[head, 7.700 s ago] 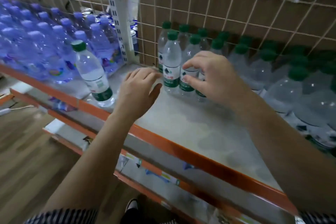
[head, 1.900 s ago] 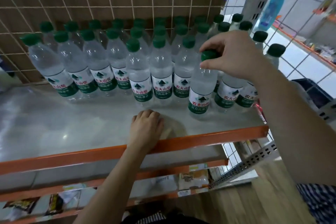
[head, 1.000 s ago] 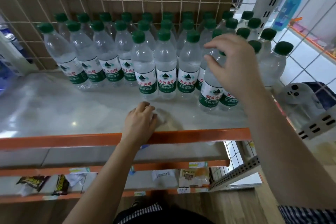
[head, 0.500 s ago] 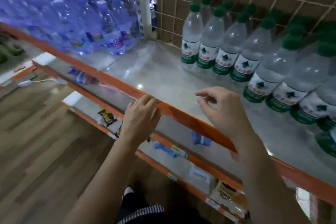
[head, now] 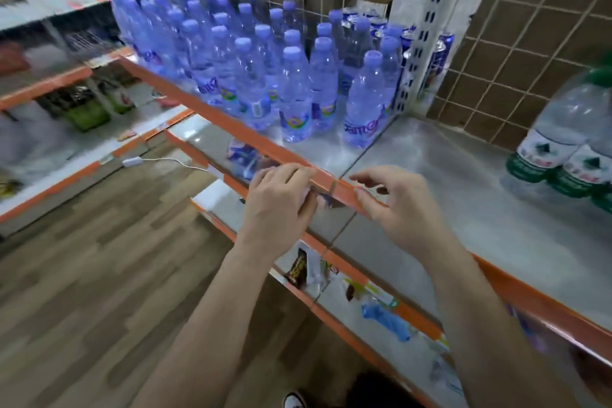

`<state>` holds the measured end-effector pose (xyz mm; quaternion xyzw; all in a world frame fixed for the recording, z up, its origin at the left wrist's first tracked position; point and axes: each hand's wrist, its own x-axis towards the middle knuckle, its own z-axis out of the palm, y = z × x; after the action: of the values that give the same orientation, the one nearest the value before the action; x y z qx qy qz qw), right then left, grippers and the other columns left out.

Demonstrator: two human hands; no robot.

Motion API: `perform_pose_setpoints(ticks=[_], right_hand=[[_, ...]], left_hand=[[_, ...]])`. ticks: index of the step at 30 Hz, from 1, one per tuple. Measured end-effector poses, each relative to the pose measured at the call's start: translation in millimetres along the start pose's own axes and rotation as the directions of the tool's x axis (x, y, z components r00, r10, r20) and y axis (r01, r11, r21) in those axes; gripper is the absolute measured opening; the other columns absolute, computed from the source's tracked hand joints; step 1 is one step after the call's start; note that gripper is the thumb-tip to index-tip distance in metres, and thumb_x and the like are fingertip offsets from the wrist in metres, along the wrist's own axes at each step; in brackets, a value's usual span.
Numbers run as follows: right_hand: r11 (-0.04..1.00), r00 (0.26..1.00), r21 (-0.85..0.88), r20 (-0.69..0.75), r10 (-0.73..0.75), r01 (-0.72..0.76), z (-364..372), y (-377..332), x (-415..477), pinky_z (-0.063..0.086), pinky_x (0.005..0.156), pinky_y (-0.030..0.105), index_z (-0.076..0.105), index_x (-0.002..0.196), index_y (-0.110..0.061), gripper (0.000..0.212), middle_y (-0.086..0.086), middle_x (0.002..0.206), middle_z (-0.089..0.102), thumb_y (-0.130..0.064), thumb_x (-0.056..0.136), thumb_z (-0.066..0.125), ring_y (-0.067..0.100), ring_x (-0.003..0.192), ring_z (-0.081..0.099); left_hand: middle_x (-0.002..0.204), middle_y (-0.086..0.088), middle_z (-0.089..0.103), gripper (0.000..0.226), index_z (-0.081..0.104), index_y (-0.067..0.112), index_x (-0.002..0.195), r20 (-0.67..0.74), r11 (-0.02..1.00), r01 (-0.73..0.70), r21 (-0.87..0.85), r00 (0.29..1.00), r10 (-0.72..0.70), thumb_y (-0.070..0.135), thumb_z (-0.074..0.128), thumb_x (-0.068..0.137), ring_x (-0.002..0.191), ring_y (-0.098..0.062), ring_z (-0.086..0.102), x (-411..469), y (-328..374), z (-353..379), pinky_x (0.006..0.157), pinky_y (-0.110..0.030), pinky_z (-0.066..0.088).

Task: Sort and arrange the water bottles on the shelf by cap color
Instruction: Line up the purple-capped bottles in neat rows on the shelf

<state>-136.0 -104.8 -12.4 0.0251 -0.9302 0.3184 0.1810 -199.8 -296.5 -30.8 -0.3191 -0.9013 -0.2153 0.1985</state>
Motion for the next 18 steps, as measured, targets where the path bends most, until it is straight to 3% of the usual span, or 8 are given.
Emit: perform_pose_setpoints(ticks=[5, 10, 13, 18], right_hand=[[1.000, 0.989, 0.004, -0.148, 0.008, -0.008, 6.9, -7.9, 60.8, 0.054, 0.080, 0.032, 0.073, 0.104, -0.014, 0.018, -0.004, 0.094, 0.068, -0.010, 0.087, 0.068, 0.014, 0.084, 0.065], [1.000, 0.958, -0.027, -0.287, -0.023, 0.016, -8.0, 2.3, 134.6, 0.045, 0.073, 0.010, 0.073, 0.104, -0.014, 0.017, -0.004, 0.087, 0.066, -0.011, 0.088, 0.067, 0.004, 0.075, 0.058], [0.998, 0.949, -0.060, -0.311, -0.041, 0.024, -24.1, 6.1, 182.6, 0.045, 0.073, 0.011, 0.073, 0.104, -0.015, 0.017, -0.003, 0.086, 0.068, -0.013, 0.089, 0.066, 0.006, 0.076, 0.060], [0.992, 0.979, -0.128, -0.201, -0.034, 0.009, -43.3, 12.7, 255.8, 0.049, 0.076, 0.026, 0.073, 0.104, -0.012, 0.016, 0.003, 0.087, 0.073, -0.014, 0.090, 0.065, 0.018, 0.079, 0.066]], left_hand=[[0.111, -0.006, 0.068, 0.028, 0.068, 0.009, 0.115, -0.046, 0.994, -0.107, -0.011, 0.993, 0.106, 0.018, 0.064, 0.088, 0.105, -0.027, 0.064, 63.2, -35.4, -2.8, 0.092, -0.039, 0.043], [0.107, -0.005, 0.068, 0.027, 0.069, 0.009, 0.111, -0.131, 0.967, -0.255, -0.007, 0.959, 0.252, 0.018, 0.062, 0.087, 0.100, -0.028, 0.065, 144.3, -56.5, -2.5, 0.087, -0.039, 0.044], [0.108, -0.006, 0.068, 0.027, 0.069, 0.009, 0.111, -0.122, 0.942, -0.335, -0.010, 0.936, 0.331, 0.018, 0.061, 0.087, 0.100, -0.029, 0.065, 197.1, -68.4, -6.5, 0.086, -0.039, 0.043], [0.105, -0.008, 0.067, 0.029, 0.068, 0.008, 0.113, -0.041, 0.899, -0.435, -0.045, 0.900, 0.434, 0.021, 0.057, 0.089, 0.097, -0.032, 0.064, 275.6, -96.7, -13.2, 0.085, -0.045, 0.048]])
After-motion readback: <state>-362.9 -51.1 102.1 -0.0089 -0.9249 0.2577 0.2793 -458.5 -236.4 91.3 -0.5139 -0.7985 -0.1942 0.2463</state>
